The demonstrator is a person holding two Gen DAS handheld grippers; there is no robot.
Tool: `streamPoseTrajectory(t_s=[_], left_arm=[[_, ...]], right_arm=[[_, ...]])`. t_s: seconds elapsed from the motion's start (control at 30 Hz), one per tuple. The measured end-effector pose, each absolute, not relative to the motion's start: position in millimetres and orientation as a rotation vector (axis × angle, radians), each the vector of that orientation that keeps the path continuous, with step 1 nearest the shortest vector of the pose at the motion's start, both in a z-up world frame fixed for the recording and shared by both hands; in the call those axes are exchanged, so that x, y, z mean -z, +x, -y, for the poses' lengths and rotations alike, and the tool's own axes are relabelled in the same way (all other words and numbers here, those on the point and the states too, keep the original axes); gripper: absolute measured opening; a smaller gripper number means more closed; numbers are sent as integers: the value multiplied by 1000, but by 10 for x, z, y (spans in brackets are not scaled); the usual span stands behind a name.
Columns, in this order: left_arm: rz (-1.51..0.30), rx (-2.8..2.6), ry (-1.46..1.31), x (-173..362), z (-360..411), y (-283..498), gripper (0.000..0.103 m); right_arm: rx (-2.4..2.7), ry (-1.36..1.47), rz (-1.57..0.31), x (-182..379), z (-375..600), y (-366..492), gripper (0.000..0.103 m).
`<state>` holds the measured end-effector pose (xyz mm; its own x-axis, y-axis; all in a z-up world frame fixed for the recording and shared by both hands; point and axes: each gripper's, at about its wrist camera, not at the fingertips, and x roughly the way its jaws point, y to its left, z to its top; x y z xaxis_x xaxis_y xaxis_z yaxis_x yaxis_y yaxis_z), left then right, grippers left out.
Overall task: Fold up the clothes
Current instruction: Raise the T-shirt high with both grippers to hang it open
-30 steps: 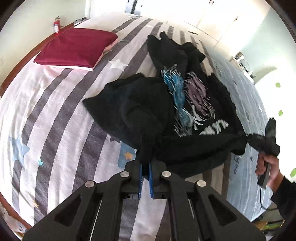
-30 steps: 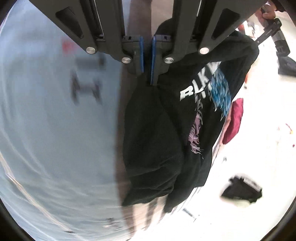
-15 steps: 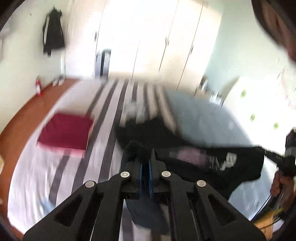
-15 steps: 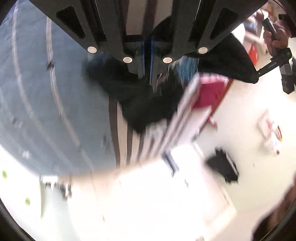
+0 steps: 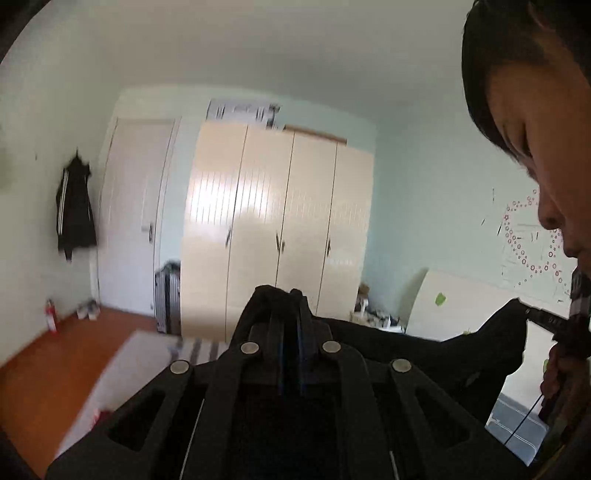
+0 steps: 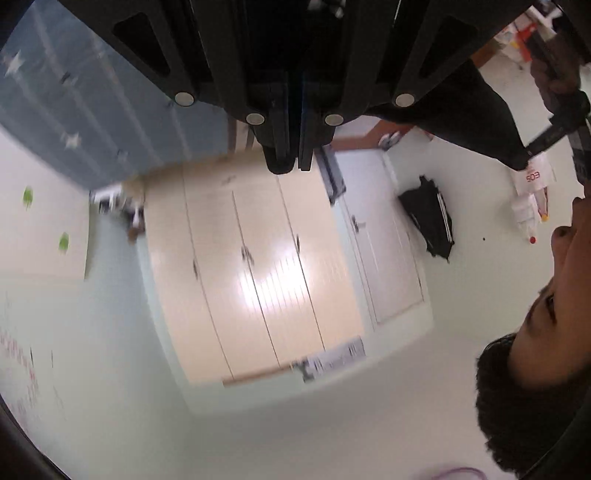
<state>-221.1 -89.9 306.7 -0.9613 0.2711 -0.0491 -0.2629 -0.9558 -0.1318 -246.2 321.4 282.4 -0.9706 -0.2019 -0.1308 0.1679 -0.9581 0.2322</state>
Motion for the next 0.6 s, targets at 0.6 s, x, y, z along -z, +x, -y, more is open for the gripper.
streamPoseTrajectory(t_s=[0.6], left_arm=[[213, -2968, -317, -2887, 630, -3242, 4]], right_arm=[[3049, 364, 323, -3080, -3304, -2855, 3]])
